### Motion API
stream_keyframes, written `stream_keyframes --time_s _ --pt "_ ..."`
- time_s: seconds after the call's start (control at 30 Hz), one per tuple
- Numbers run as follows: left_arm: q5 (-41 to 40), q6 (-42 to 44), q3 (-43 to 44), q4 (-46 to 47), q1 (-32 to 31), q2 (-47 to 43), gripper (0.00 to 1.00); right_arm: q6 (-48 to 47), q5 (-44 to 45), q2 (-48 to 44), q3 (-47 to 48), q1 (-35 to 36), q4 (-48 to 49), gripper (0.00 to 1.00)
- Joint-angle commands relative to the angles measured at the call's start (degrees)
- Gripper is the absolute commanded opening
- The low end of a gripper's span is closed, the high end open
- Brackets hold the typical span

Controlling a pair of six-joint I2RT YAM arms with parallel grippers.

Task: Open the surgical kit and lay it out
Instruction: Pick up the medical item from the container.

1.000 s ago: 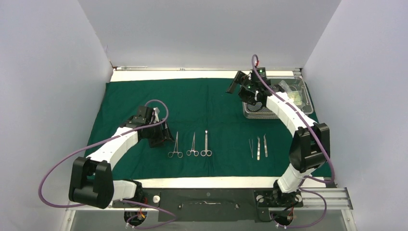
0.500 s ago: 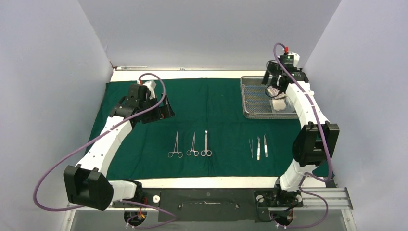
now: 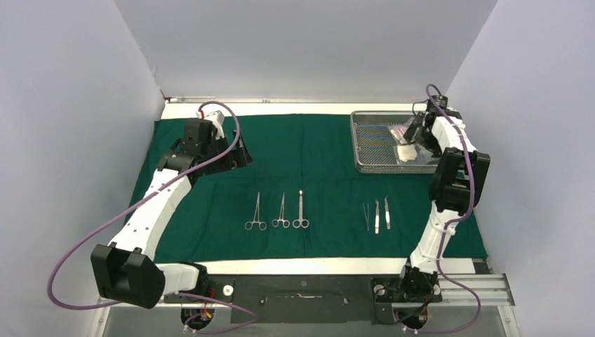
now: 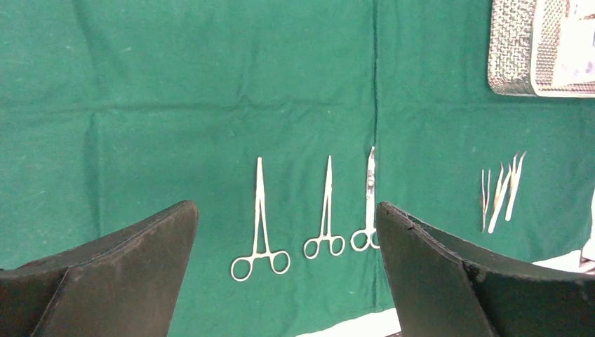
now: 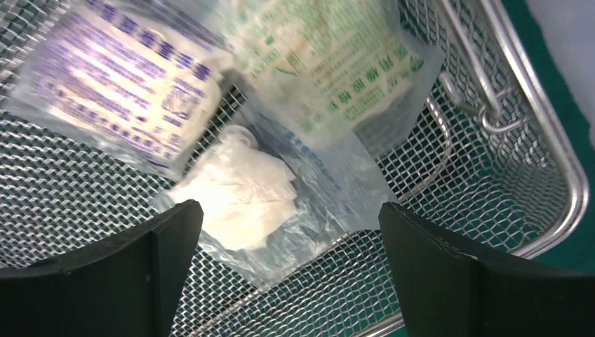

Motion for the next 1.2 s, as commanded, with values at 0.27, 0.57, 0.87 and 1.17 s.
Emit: stream_keyframes --time_s 0.27,0.57,0.87,1.17 --pt "-3.0 1.7 2.6 2.1 0.3 1.2 0.96 8.8 -8.7 2.6 -1.6 -2.0 0.0 0.92" --pt "-5.6 0.3 2.3 1.8 0.3 1.1 0.96 8.9 -9.0 3.8 -3.1 -2.1 3.5 0.89" --pt "-4.5 -0.7 2.0 2.2 0.4 1.1 0.96 6.2 -9.7 5.6 -4.4 -1.9 5.7 0.81" --pt "-3.7 -1.6 0.7 2.8 0.4 0.1 0.96 4.1 -7.4 4.7 -5.7 -1.8 4.8 0.60"
